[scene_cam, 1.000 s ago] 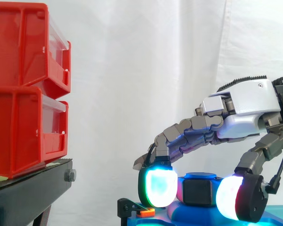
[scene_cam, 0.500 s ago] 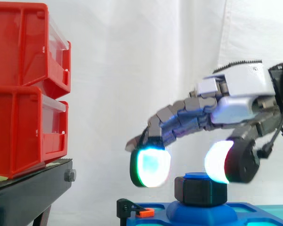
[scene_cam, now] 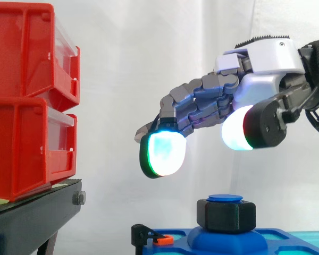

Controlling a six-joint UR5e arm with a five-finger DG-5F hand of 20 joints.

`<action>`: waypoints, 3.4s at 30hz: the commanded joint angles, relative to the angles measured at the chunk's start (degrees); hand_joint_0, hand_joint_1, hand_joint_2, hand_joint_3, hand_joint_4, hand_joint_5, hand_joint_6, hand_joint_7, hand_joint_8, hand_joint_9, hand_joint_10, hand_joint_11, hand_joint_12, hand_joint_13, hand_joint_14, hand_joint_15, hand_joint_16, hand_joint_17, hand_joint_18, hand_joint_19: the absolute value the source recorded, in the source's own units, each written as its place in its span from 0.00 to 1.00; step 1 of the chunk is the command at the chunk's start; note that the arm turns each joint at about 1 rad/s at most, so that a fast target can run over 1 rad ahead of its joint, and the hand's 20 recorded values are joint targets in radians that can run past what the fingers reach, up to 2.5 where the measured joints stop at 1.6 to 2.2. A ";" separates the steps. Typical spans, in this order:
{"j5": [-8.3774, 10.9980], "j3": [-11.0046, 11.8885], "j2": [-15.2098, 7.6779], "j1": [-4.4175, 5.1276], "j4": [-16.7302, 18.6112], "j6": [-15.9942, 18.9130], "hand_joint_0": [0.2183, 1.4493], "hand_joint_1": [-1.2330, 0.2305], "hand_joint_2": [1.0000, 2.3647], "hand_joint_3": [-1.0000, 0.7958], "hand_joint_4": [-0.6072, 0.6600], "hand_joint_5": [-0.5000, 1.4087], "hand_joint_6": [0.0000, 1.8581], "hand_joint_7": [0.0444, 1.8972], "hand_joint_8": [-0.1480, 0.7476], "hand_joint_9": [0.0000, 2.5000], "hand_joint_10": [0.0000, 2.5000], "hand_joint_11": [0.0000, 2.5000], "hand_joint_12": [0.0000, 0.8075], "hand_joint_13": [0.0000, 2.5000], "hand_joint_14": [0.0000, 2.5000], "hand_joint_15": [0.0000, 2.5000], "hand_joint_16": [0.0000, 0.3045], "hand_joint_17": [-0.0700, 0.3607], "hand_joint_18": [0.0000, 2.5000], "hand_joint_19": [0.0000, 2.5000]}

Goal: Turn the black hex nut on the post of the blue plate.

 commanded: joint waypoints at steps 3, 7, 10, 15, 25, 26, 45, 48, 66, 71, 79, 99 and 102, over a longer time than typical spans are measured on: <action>2.41 0.23 2.13 0.04 -6.14 2.38 0.15 0.49 0.00 0.28 0.64 0.14 0.27 0.48 0.46 0.08 0.00 0.01 0.50 0.05 0.00 0.00 0.22 0.52 0.03 0.06; 3.99 -0.13 4.33 -0.05 -10.71 3.17 0.16 0.50 0.00 0.28 0.64 0.14 0.27 0.48 0.46 0.08 0.00 0.00 0.50 0.05 0.00 0.00 0.22 0.52 0.03 0.06; 4.08 -2.24 6.44 -0.05 -12.03 3.61 0.16 0.50 0.00 0.28 0.64 0.14 0.27 0.48 0.46 0.09 0.00 0.00 0.50 0.05 0.00 0.00 0.22 0.51 0.03 0.06; 6.54 -13.57 13.91 0.04 -5.35 6.51 0.17 0.50 0.00 0.28 0.64 0.14 0.27 0.48 0.46 0.09 0.00 0.00 0.49 0.05 0.00 0.00 0.22 0.51 0.03 0.06; 13.14 -31.15 24.89 0.21 8.89 16.53 0.17 0.50 0.00 0.28 0.65 0.15 0.27 0.47 0.46 0.09 0.00 0.00 0.49 0.05 0.00 0.00 0.21 0.50 0.02 0.06; 13.40 -31.24 25.25 0.30 8.71 16.97 0.18 0.50 0.00 0.28 0.64 0.15 0.27 0.47 0.46 0.09 0.00 0.00 0.48 0.04 0.00 0.00 0.21 0.50 0.02 0.06; 14.10 -33.08 29.03 -0.75 -2.27 29.62 0.19 0.49 0.00 0.28 0.64 0.16 0.27 0.44 0.45 0.10 0.00 0.00 0.47 0.03 0.00 0.00 0.21 0.50 0.00 0.06; 14.81 -34.49 29.90 -0.67 -0.96 29.97 0.19 0.49 0.00 0.28 0.62 0.15 0.27 0.37 0.42 0.08 0.00 0.00 0.46 0.01 0.00 0.00 0.21 0.50 0.00 0.04; 17.44 -34.58 29.82 -0.23 -0.69 29.27 0.18 0.53 0.00 0.28 0.57 0.13 0.27 0.32 0.36 0.00 0.00 0.00 0.44 0.00 0.00 0.00 0.21 0.49 0.00 0.02; 17.44 -34.58 29.82 -0.23 -0.69 29.27 0.17 0.53 0.00 0.28 0.58 0.13 0.27 0.31 0.35 0.00 0.00 0.00 0.44 0.00 0.00 0.00 0.21 0.49 0.00 0.02; 17.44 -34.58 29.90 -0.23 -0.69 29.27 0.18 0.53 0.00 0.28 0.59 0.13 0.27 0.31 0.36 0.00 0.00 0.00 0.45 0.00 0.00 0.00 0.20 0.49 0.00 0.02; 17.44 -34.58 29.82 -0.23 -0.69 29.27 0.18 0.52 0.00 0.28 0.52 0.12 0.27 0.30 0.36 0.00 0.00 0.00 0.43 0.00 0.00 0.00 0.18 0.45 0.00 0.00; 17.44 -34.58 29.82 -0.23 -0.69 29.27 0.18 0.52 0.00 0.28 0.51 0.12 0.27 0.29 0.36 0.00 0.00 0.00 0.43 0.00 0.00 0.00 0.18 0.45 0.00 0.00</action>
